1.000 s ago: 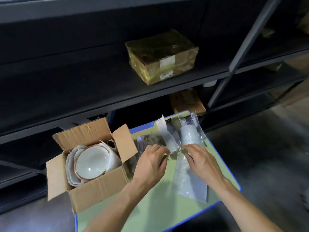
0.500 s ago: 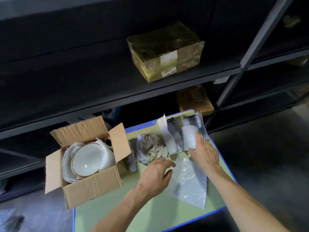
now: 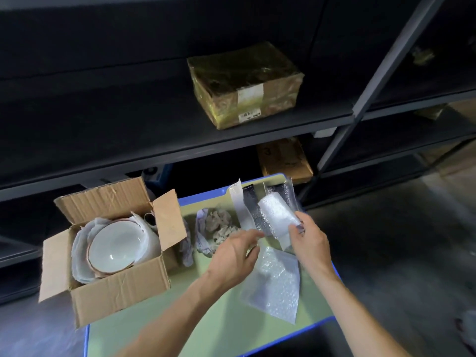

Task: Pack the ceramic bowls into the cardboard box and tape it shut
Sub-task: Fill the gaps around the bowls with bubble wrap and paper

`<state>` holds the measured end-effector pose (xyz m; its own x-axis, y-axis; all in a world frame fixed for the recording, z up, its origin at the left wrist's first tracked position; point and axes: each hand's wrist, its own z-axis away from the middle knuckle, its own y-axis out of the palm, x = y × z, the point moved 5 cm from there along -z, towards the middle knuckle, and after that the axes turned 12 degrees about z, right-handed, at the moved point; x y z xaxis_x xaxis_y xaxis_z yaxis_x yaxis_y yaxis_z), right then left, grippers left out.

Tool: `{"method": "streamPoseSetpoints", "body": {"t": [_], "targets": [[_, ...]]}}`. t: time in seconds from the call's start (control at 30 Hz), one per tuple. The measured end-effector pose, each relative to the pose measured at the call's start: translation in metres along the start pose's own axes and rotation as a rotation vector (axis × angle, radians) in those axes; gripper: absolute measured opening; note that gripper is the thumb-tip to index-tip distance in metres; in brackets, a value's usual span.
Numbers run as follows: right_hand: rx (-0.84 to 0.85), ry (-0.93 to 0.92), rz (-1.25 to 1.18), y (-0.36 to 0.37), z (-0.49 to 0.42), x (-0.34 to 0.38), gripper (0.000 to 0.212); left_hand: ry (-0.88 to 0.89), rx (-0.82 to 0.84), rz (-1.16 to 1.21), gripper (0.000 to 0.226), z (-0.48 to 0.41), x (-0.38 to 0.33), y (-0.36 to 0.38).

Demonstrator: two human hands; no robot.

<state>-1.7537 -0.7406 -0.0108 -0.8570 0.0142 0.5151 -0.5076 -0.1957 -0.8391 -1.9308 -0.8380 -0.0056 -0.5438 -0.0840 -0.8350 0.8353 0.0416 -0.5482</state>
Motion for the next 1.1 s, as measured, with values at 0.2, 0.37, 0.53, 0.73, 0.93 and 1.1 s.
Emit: {"method": "streamPoseSetpoints", "body": {"t": [0.2,0.37,0.53,0.73,0.93,1.1], "targets": [[0.212,0.190,-0.408,0.019,0.008,-0.017,0.026,-0.007,0.040,0.018,0.037,-0.001,-0.004,0.009],[0.299,0.315,-0.583,0.024,0.025,-0.012,0.021,-0.135,0.114,0.014,0.050,0.001,-0.001,0.029],[0.373,0.379,-0.686,0.037,0.048,-0.004,0.022,-0.231,0.041,0.076,0.055,0.009,0.001,0.037],[0.456,0.344,-0.691,0.037,0.068,0.012,0.012,-0.212,-0.014,0.154,0.030,0.025,0.014,0.032],[0.353,0.325,-0.586,0.029,0.062,0.002,0.015,-0.188,-0.019,-0.057,0.024,0.036,0.030,0.023],[0.215,0.234,-0.378,0.016,0.048,-0.013,0.022,-0.205,0.091,-0.250,0.027,0.046,0.041,0.027]]}}
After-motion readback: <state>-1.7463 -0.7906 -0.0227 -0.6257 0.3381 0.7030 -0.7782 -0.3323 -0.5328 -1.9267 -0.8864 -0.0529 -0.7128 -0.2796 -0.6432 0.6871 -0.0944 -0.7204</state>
